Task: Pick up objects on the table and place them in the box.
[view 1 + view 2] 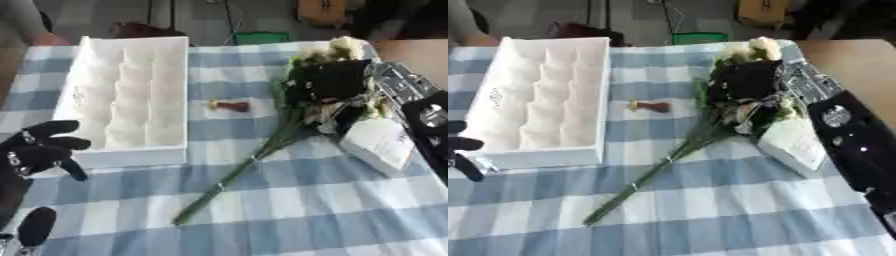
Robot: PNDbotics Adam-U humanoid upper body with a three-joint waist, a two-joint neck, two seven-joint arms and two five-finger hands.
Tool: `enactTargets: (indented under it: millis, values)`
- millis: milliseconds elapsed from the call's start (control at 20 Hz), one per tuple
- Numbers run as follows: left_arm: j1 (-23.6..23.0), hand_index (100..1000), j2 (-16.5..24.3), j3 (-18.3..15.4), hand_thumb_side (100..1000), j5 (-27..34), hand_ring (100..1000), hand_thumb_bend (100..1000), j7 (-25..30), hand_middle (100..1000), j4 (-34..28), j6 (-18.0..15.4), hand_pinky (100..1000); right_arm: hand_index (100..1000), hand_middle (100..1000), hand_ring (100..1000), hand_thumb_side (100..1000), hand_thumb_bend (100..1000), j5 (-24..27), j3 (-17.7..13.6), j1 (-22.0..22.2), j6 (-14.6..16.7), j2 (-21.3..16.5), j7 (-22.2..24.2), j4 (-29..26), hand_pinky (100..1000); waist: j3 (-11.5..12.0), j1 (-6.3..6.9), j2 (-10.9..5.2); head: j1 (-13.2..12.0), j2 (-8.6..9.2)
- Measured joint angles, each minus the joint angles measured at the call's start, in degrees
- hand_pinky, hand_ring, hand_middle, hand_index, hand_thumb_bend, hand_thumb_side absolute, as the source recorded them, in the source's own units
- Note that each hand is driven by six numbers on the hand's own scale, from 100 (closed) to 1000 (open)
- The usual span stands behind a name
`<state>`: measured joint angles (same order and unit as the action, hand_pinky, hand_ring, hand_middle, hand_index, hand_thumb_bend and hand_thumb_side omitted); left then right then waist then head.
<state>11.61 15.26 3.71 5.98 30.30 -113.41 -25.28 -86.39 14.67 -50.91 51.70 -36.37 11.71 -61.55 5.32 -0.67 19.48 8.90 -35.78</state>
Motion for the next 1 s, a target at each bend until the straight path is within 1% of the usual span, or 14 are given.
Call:
enactTargets:
  millis: [50, 100, 150, 200, 250, 300, 350, 400, 500, 550, 600, 650, 800, 1000]
  values:
    - [0.0, 813, 0.0, 0.0, 495, 0.0, 814, 276, 0.0, 886, 0.0, 0.0, 541, 743, 723, 655, 586, 443, 0.3, -0.1, 0.0, 0.0, 0.0, -0.2, -0.4, 620, 0.0, 0.0, 0.0, 0.0, 0.0]
    - [0.0, 813, 0.0, 0.0, 498, 0.1, 814, 274, 0.0, 886, 0.0, 0.0, 541, 663, 627, 579, 581, 443, 0.5, -0.3, 0.1, 0.1, 0.0, -0.9, -0.8, 489, 0.0, 0.0, 0.0, 0.0, 0.0]
    - [0.0, 813, 0.0, 0.0, 500, 0.1, 813, 272, 0.0, 886, 0.0, 0.0, 541, 604, 579, 522, 608, 332, 0.8, -0.6, 0.2, 0.1, 0.0, -2.1, -1.2, 370, 0.0, 0.0, 0.0, 0.0, 0.0]
    - [0.0, 813, 0.0, 0.0, 502, 0.1, 813, 271, 0.0, 886, 0.0, 0.0, 540, 576, 545, 497, 541, 444, 1.0, -0.9, 0.4, 0.2, 0.0, -3.7, -1.6, 314, 0.0, 0.0, 0.0, 0.0, 0.01]
    - [0.0, 813, 0.0, 0.0, 503, 0.1, 813, 270, 0.0, 886, 0.0, 0.0, 540, 555, 529, 479, 533, 444, 1.3, -1.2, 0.5, 0.2, 0.0, -5.8, -2.0, 268, -0.1, 0.0, 0.0, 0.0, 0.01]
    - [0.0, 814, 0.0, 0.0, 508, 0.1, 813, 266, 0.0, 886, 0.0, 0.0, 540, 519, 496, 441, 468, 443, 1.6, -1.5, 0.6, 0.3, 0.0, -8.2, -2.5, 176, -0.2, 0.01, 0.0, 0.0, 0.01]
    - [0.0, 814, 0.0, 0.0, 508, 0.1, 813, 266, 0.0, 886, 0.0, 0.0, 540, 519, 496, 441, 468, 443, 2.1, -1.9, 0.8, 0.3, 0.0, -10.9, -3.0, 176, -0.3, 0.01, 0.0, 0.0, 0.01]
    - [0.0, 814, 0.0, 0.0, 509, 0.1, 813, 264, 0.0, 886, 0.0, 0.1, 540, 508, 482, 430, 430, 441, 2.7, -2.2, 1.0, 0.3, 0.0, -13.8, -3.5, 153, -0.4, 0.01, 0.0, -0.1, 0.01]
    - [0.0, 813, 0.0, 0.0, 510, 0.1, 813, 264, -0.1, 886, 0.0, 0.1, 540, 507, 481, 427, 418, 439, 3.7, -2.7, 1.1, 0.3, -0.2, -19.5, -4.5, 140, -0.5, 0.03, 0.0, -0.2, 0.02]
    - [0.0, 813, 0.0, 0.0, 510, 0.1, 813, 264, -0.1, 886, 0.0, 0.1, 540, 507, 481, 427, 418, 439, 4.0, -2.8, 1.3, 0.3, -0.4, -21.9, -5.0, 140, -0.5, 0.03, 0.0, -0.2, 0.02]
    - [0.0, 814, 0.0, 0.0, 512, 0.1, 813, 262, -0.1, 886, 0.0, 0.1, 540, 514, 487, 440, 374, 436, 4.2, -3.0, 1.4, 0.1, -0.5, -24.0, -5.3, 157, -0.6, 0.03, 0.0, -0.2, 0.02]
    - [0.0, 814, 0.0, 0.0, 512, 0.1, 813, 262, -0.1, 886, 0.0, 0.1, 540, 514, 487, 440, 374, 436, 4.4, -3.2, 1.4, -0.1, -0.8, -25.7, -5.7, 157, -0.7, 0.04, 0.0, -0.2, 0.02]
    - [0.0, 814, 0.0, 0.0, 512, 0.1, 813, 260, -0.1, 885, 0.0, 0.2, 540, 529, 504, 459, 367, 435, 5.7, -3.9, 1.2, -1.2, -2.2, -29.3, -7.6, 176, -0.9, 0.0, -0.01, -0.2, 0.02]
    - [0.0, 814, 0.1, 0.0, 509, 0.2, 813, 261, -0.1, 885, 0.0, 0.3, 540, 534, 508, 461, 336, 433, 7.4, -4.7, 0.6, -2.9, -4.1, -31.4, -10.1, 162, -1.0, -0.22, -0.37, -0.3, 0.02]
